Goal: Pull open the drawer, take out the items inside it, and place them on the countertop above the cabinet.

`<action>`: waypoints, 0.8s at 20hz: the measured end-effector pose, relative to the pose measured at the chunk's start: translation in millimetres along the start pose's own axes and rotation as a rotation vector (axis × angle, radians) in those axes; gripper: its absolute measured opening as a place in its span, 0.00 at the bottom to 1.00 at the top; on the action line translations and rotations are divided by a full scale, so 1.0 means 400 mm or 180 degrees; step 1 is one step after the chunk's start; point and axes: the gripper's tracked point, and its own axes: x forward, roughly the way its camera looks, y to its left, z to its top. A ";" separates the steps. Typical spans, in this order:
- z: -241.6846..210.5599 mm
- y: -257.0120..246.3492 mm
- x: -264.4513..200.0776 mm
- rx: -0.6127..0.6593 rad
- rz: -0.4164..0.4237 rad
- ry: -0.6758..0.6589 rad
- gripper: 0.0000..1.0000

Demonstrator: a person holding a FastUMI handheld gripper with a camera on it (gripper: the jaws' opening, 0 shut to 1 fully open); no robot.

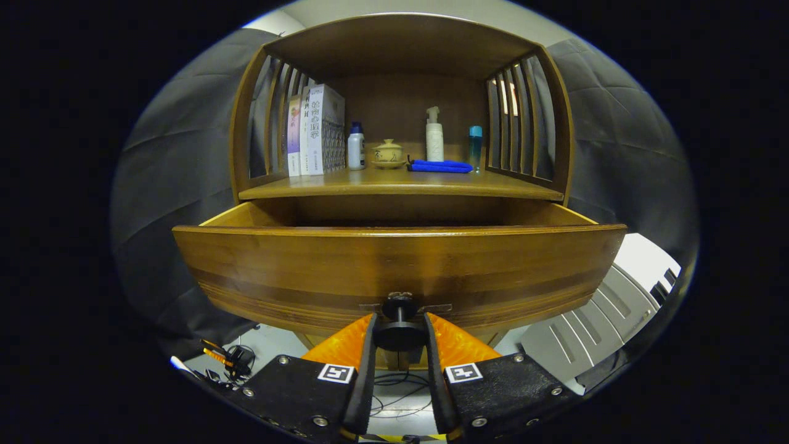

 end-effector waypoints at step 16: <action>-0.033 0.007 -0.141 0.0127 -0.0026 -0.0082 0.49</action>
